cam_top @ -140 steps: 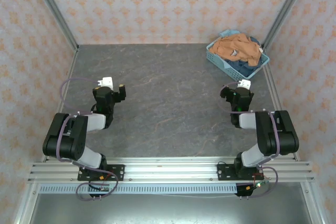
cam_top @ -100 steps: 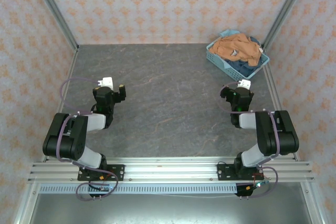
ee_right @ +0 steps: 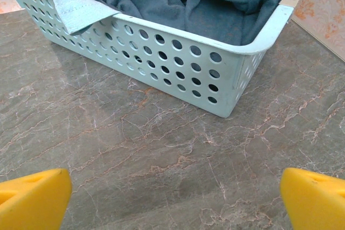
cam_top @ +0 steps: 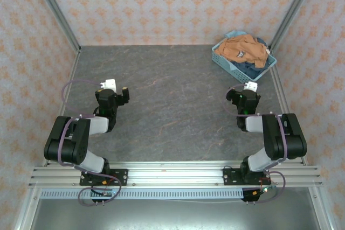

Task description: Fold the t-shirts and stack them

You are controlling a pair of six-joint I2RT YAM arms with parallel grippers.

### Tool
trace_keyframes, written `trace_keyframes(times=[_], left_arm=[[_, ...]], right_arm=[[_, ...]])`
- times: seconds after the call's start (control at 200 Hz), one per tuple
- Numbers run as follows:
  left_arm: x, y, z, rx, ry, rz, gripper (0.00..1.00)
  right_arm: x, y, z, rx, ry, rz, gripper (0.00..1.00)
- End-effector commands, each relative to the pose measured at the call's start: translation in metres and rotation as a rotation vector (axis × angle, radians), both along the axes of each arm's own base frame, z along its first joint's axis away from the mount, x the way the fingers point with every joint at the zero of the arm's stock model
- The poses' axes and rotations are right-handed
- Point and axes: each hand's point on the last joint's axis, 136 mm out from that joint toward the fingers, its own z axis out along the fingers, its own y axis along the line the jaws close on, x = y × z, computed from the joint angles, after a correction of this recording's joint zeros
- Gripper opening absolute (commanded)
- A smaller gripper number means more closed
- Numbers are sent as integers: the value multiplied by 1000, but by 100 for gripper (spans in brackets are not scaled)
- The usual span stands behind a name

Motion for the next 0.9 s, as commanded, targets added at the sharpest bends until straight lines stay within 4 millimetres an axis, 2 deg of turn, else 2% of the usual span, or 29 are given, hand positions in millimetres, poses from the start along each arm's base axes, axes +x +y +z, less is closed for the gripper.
trace_keyframes(times=[0.0, 0.06, 0.105, 0.14, 0.18, 0.22, 0.255, 0.31, 0.325, 0.35, 0.375, 0.405, 0.43, 0.45, 0.505, 0.55, 0.61, 0.711, 0.796, 0.896], left_arm=[[0, -1, -1, 11, 7, -13, 100], [1, -5, 7, 16, 11, -37, 100], [-2, -6, 20, 39, 18, -20, 100], [-6, -5, 32, 63, 9, 5, 100], [-12, -6, 51, 88, -33, 23, 100], [-15, -11, 79, 93, -134, 15, 100], [-15, -13, 104, 69, -217, 17, 100], [-21, 12, 133, -62, -195, 220, 100], [-28, 20, 131, -100, -131, 295, 100], [-41, 38, 145, -148, -80, 439, 100], [-52, 54, 154, -165, -53, 564, 100], [-47, 61, 157, -188, -19, 593, 100], [-34, 57, 158, -252, 21, 535, 100], [-25, 54, 158, -297, 48, 500, 100], [-1, 35, 162, -423, 71, 412, 100], [19, 11, 171, -495, 72, 295, 100], [34, -16, 186, -561, 76, 192, 100], [46, -62, 204, -599, 98, 42, 100], [47, -98, 210, -630, 123, -61, 99], [43, -124, 210, -656, 152, -122, 97]], right_arm=[[2, -1, 9, -9, -28, 2, 99], [0, -1, 25, -48, -29, -21, 99], [-3, -3, 46, -91, 0, -71, 99], [-2, -6, 77, -75, -40, -117, 99], [0, -7, 108, -22, -97, -147, 99], [1, -13, 141, 58, -156, -220, 99], [3, -18, 159, 143, -146, -285, 99], [3, -18, 175, 239, -50, -322, 99], [4, -21, 178, 262, -46, -360, 99], [12, -24, 183, 298, -53, -384, 99], [25, -17, 187, 342, -34, -317, 99], [38, -15, 186, 383, 3, -286, 99], [45, -17, 189, 401, 30, -302, 99], [52, -19, 184, 403, 66, -326, 99], [68, -27, 180, 395, 128, -378, 99], [83, -31, 176, 385, 169, -388, 99], [98, -40, 168, 375, 224, -419, 99], [114, -60, 148, 364, 313, -494, 99], [128, -74, 127, 366, 354, -521, 99], [146, -85, 101, 391, 386, -519, 99]])
